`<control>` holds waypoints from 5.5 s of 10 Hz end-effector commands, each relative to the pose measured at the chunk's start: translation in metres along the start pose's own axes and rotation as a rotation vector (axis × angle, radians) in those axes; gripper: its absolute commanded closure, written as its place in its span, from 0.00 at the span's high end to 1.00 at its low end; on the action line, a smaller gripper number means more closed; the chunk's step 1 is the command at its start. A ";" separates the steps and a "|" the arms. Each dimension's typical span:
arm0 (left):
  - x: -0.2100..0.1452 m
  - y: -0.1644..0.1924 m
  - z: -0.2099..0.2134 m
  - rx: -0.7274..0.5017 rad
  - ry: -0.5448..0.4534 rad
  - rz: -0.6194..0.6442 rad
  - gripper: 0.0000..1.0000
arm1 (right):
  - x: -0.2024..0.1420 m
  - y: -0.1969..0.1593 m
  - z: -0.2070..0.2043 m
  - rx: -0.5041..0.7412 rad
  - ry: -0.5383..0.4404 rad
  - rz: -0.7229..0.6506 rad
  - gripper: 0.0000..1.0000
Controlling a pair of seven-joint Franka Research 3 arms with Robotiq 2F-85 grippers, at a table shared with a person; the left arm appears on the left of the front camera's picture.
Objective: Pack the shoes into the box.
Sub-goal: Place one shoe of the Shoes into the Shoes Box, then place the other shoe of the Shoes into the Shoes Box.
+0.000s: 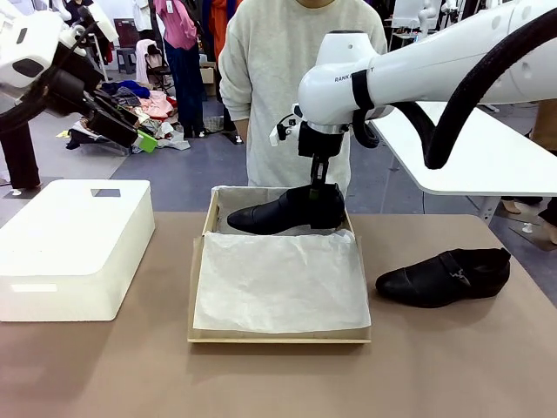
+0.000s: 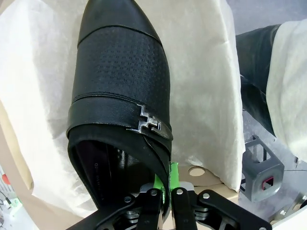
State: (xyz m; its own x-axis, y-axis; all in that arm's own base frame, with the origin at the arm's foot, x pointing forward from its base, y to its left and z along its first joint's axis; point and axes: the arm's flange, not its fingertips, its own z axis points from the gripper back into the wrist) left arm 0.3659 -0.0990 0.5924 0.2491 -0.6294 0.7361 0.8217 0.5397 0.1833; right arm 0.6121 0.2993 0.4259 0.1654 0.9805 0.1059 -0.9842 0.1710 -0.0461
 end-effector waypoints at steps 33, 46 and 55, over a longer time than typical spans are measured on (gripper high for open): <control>-0.001 0.002 0.000 -0.014 -0.010 -0.013 1.00 | -0.145 0.063 0.099 -0.107 0.138 0.073 1.00; -0.001 0.002 0.000 -0.014 -0.010 -0.013 1.00 | -0.184 0.069 0.074 -0.061 0.118 0.066 1.00; -0.001 0.002 0.000 -0.014 -0.010 -0.013 1.00 | -0.307 0.084 0.035 -0.068 0.101 0.021 1.00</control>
State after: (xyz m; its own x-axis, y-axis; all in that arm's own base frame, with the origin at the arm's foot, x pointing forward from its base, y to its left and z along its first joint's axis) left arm 0.3658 -0.0992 0.5923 0.2478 -0.6285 0.7373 0.8224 0.5387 0.1828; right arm 0.4840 0.0182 0.4290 0.1806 0.9835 -0.0139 -0.9797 0.1786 -0.0913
